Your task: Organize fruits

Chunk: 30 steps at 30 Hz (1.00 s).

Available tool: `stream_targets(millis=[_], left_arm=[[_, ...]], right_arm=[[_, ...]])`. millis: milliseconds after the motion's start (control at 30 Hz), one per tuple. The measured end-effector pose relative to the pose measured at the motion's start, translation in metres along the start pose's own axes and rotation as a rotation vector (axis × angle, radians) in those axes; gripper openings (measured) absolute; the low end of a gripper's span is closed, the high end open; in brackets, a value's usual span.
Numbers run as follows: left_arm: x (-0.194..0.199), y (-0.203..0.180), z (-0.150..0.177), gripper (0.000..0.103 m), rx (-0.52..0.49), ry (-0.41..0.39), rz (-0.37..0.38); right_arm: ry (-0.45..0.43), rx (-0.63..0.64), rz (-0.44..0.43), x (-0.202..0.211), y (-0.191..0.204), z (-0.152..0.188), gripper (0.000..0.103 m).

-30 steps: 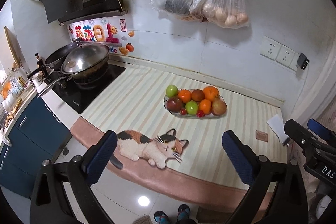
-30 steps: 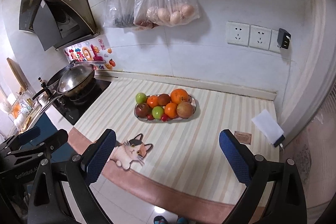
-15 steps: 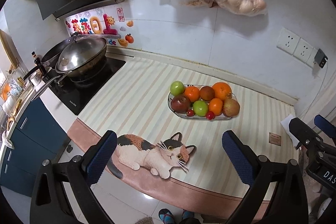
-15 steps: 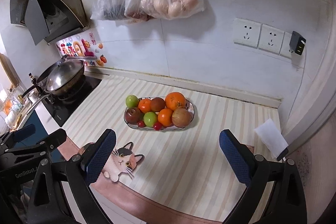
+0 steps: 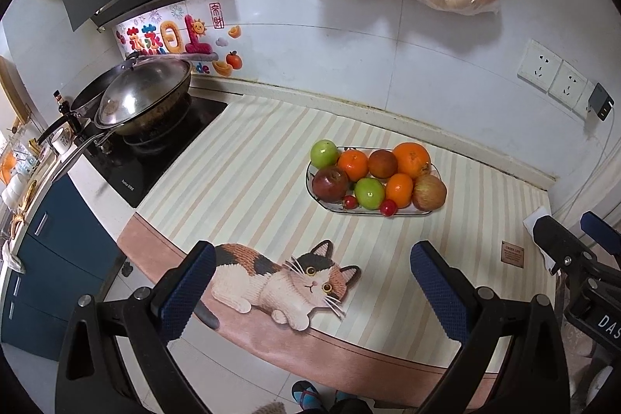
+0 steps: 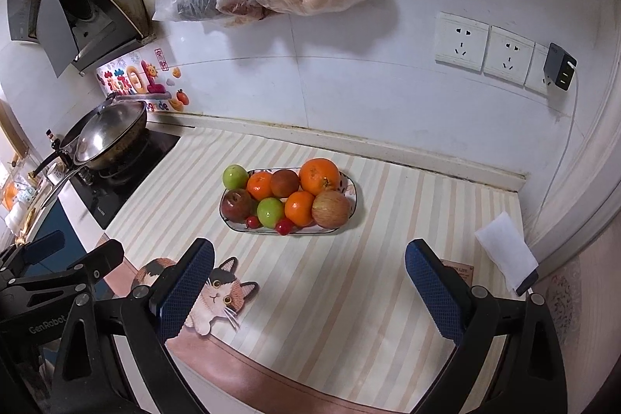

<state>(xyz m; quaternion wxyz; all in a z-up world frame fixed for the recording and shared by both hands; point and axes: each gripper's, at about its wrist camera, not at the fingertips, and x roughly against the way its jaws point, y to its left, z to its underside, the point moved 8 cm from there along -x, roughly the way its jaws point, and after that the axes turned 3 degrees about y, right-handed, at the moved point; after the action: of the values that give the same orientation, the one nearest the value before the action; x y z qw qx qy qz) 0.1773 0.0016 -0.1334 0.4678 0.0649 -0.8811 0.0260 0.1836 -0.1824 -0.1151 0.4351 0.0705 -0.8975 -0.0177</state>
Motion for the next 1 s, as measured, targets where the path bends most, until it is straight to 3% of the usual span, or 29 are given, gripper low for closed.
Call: stream_targets(millis=[1000], left_arm=[[0.0089, -0.0070, -0.0050, 0.103, -0.001, -0.025, 0.000]], right_arm=[[-0.010, 0.003, -0.015, 0.0075, 0.0017, 0.0005, 0.101]])
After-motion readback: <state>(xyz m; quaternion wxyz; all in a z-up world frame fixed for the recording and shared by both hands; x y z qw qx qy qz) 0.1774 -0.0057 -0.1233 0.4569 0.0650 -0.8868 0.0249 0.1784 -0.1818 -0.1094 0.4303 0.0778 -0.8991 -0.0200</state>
